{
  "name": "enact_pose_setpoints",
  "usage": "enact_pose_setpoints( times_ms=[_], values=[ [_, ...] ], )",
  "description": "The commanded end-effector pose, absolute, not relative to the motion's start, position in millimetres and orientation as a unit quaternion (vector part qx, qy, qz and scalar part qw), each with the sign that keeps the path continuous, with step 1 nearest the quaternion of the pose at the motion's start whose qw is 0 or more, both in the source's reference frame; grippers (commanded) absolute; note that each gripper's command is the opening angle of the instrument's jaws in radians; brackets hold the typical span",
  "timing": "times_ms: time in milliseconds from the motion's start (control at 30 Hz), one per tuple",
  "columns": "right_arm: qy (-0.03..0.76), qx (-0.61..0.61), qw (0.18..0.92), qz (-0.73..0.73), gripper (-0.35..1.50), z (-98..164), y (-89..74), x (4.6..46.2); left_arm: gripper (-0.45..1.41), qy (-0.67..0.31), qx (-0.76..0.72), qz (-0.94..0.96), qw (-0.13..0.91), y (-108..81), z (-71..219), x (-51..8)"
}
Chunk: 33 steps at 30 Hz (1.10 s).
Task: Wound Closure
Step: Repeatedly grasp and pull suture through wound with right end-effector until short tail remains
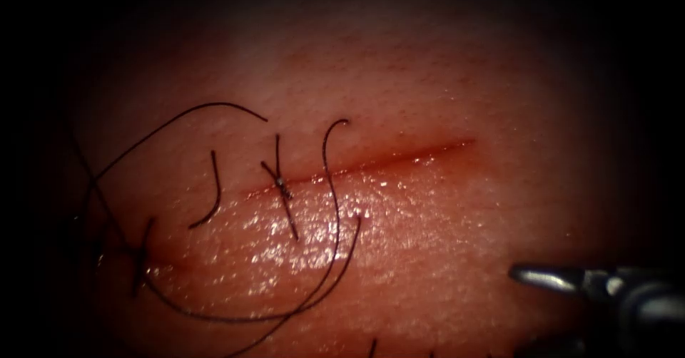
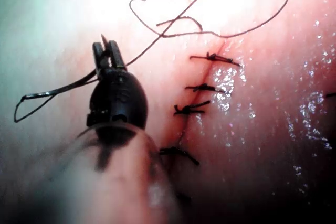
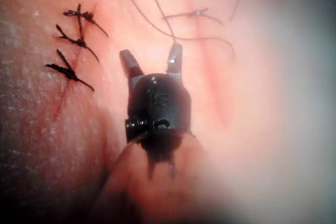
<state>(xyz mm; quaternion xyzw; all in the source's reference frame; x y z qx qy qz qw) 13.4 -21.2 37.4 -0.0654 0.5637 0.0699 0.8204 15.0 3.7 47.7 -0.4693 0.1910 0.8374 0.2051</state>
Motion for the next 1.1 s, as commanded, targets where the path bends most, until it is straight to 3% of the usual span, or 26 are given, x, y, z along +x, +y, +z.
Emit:
enact_pose_setpoints(
  times_ms=[33,200,267,500,633,833,900,933,1000,1033,1067,1100],
  values=[
    [0.557,-0.072,0.824,0.074,1.47,40,-19.9,14.2,-0.45,0.193,-0.470,0.836,0.205,4.0,48,14.4],
    [0.546,-0.070,0.832,0.075,1.38,44,-18.5,16.6,-0.45,0.194,-0.477,0.833,0.201,3.7,48,13.1],
    [0.534,-0.039,0.838,0.105,1.23,47,-18.2,18.7,-0.45,0.192,-0.478,0.834,0.196,3.5,48,12.3],
    [0.512,-0.011,0.853,0.098,1.06,52,-18.8,23.3,-0.45,0.180,-0.488,0.833,0.188,3.0,48,11.0],
    [0.499,0.012,0.862,0.084,0.68,55,-19.9,24.8,-0.45,0.165,-0.494,0.834,0.185,2.6,48,10.0],
    [0.496,0.018,0.864,0.085,0.61,56,-20.0,25.3,-0.45,0.164,-0.495,0.834,0.182,2.5,48,9.4],
    [0.492,0.022,0.866,0.082,0.31,57,-20.0,25.4,-0.45,0.163,-0.495,0.834,0.184,2.4,48,9.2],
    [0.491,0.024,0.867,0.084,0.28,57,-19.9,25.4,-0.45,0.161,-0.495,0.834,0.182,2.4,48,9.2],
    [0.491,0.028,0.866,0.091,-0.18,57,-19.8,25.4,-0.45,0.162,-0.495,0.834,0.182,2.4,48,9.2],
    [0.491,0.028,0.866,0.091,-0.18,57,-19.8,25.4,-0.45,0.162,-0.495,0.834,0.182,2.4,48,9.2],
    [0.491,0.033,0.866,0.096,-0.35,57,-19.9,25.3,-0.45,0.162,-0.495,0.834,0.182,2.4,48,9.2],
    [0.491,0.034,0.865,0.098,-0.35,57,-19.9,25.3,-0.45,0.162,-0.495,0.834,0.182,2.4,48,9.2]
  ],
)
